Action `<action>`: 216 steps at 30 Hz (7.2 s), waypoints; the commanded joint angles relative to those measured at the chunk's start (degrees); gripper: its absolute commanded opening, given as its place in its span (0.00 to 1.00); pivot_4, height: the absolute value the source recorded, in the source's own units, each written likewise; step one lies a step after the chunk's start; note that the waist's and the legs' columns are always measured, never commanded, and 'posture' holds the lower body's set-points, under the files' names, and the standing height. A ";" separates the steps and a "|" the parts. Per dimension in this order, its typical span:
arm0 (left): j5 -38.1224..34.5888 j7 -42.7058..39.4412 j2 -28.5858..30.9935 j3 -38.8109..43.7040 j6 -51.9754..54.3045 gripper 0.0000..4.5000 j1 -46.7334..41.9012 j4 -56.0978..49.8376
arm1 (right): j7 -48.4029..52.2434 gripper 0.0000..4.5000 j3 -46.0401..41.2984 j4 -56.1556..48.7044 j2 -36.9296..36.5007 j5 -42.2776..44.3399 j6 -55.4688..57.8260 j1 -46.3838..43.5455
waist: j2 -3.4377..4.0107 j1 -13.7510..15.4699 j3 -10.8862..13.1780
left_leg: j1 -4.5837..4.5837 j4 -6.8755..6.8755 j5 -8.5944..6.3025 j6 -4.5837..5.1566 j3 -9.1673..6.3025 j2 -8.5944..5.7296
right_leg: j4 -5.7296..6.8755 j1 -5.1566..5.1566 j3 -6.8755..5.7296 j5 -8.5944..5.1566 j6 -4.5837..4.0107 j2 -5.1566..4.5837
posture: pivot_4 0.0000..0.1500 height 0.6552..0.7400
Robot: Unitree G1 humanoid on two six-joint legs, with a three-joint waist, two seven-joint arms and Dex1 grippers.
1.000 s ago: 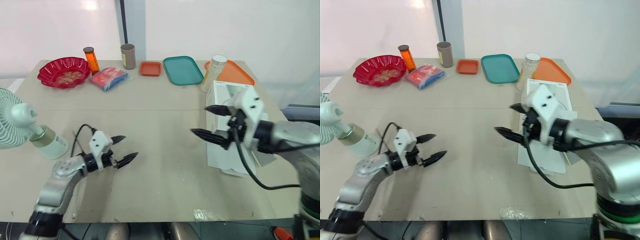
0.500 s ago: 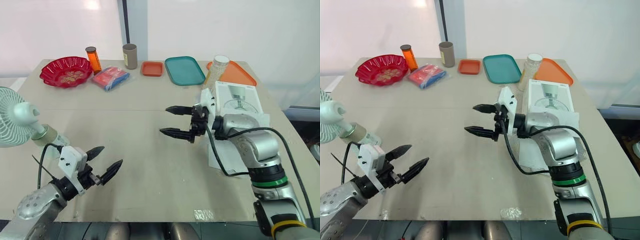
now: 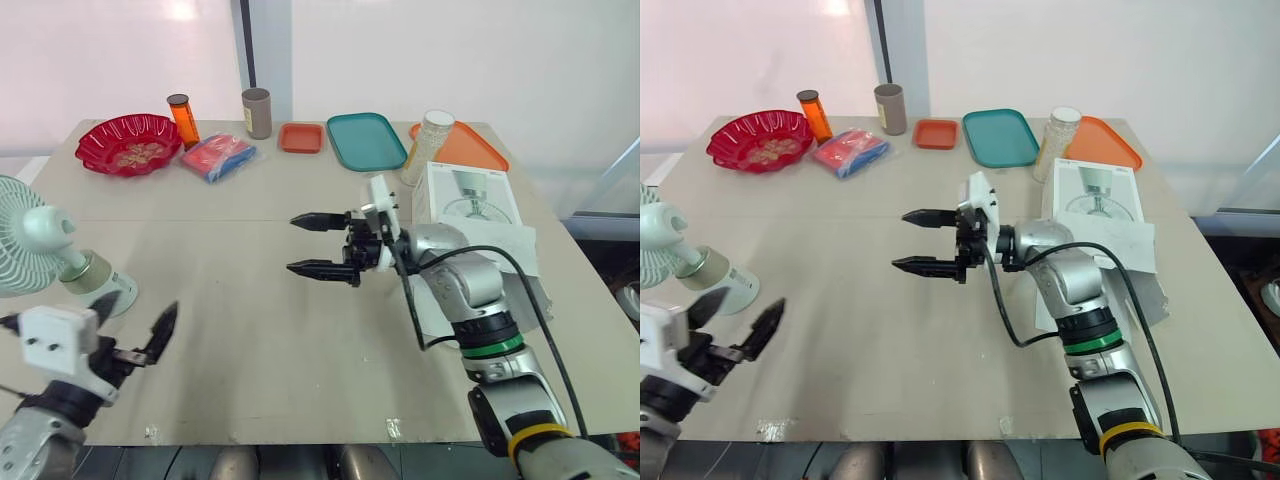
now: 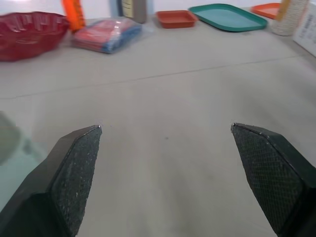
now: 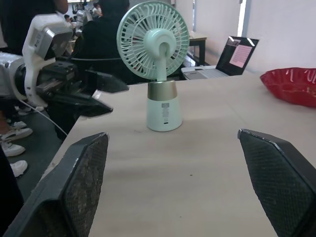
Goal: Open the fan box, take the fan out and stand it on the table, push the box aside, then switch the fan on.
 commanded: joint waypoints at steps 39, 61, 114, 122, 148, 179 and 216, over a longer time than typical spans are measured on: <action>6.88 9.12 0.18 12.37 -12.35 1.00 -9.00 16.09 | 1.26 0.95 2.87 0.41 0.94 -5.03 -5.36 0.94 | -0.05 -0.06 -0.03 | 0.01 0.00 -0.02 -0.06 -0.01 0.01 | 0.01 0.00 -0.02 0.00 -0.01 0.02 | 1.00 1.00; 7.66 8.53 0.58 8.88 -12.70 0.44 -16.10 16.20 | -0.28 0.99 2.95 -0.55 1.26 -5.56 -5.18 1.66 | -0.06 0.01 -0.04 | 0.02 0.00 -0.01 -0.10 -0.02 0.02 | 0.02 0.02 -0.04 0.01 -0.02 0.01 | 1.00 1.00; 1.14 5.03 3.88 -14.57 -1.93 0.44 -36.67 14.53 | -33.53 0.87 5.51 4.64 19.46 -13.27 17.45 -13.43 | -0.12 0.01 -0.01 | -0.22 0.00 0.00 -0.18 -0.08 0.02 | 0.04 -0.18 -0.10 0.03 -0.02 0.00 | 1.00 1.00; 2.28 4.41 3.48 -14.30 -1.88 0.44 -36.58 14.76 | -33.44 0.87 5.39 4.55 19.83 -13.46 17.98 -13.44 | -0.12 0.01 -0.01 | -0.22 0.00 0.00 -0.18 -0.09 0.02 | 0.04 -0.18 -0.11 0.03 -0.02 0.00 | 1.00 1.00; 3.76 4.14 2.22 -15.45 -1.39 0.44 -35.63 14.01 | -32.84 0.08 6.08 4.48 20.40 -14.42 19.09 -12.54 | -0.12 0.00 -0.02 | -0.21 0.00 0.00 -0.18 -0.08 0.02 | 0.04 -0.18 -0.10 0.03 -0.02 0.00 | 1.00 1.00; -26.55 -9.36 16.35 10.23 -2.97 0.93 -27.05 24.33 | -10.79 0.08 1.00 -3.49 5.93 -5.85 9.19 -7.88 | -0.10 0.22 0.02 | -0.29 -0.06 -0.01 -0.18 -0.13 0.00 | -0.12 -0.17 -0.18 0.01 0.01 -0.05 | 1.00 1.00; 7.89 -30.78 11.42 -29.14 -10.55 0.01 -30.17 35.76 | 2.93 0.08 6.49 -5.56 -1.94 -6.70 -3.93 4.66 | -0.04 -0.18 0.03 | -0.07 -0.14 0.00 -0.19 -0.03 0.12 | -0.01 -0.15 -0.05 0.02 -0.09 0.12 | 1.00 1.00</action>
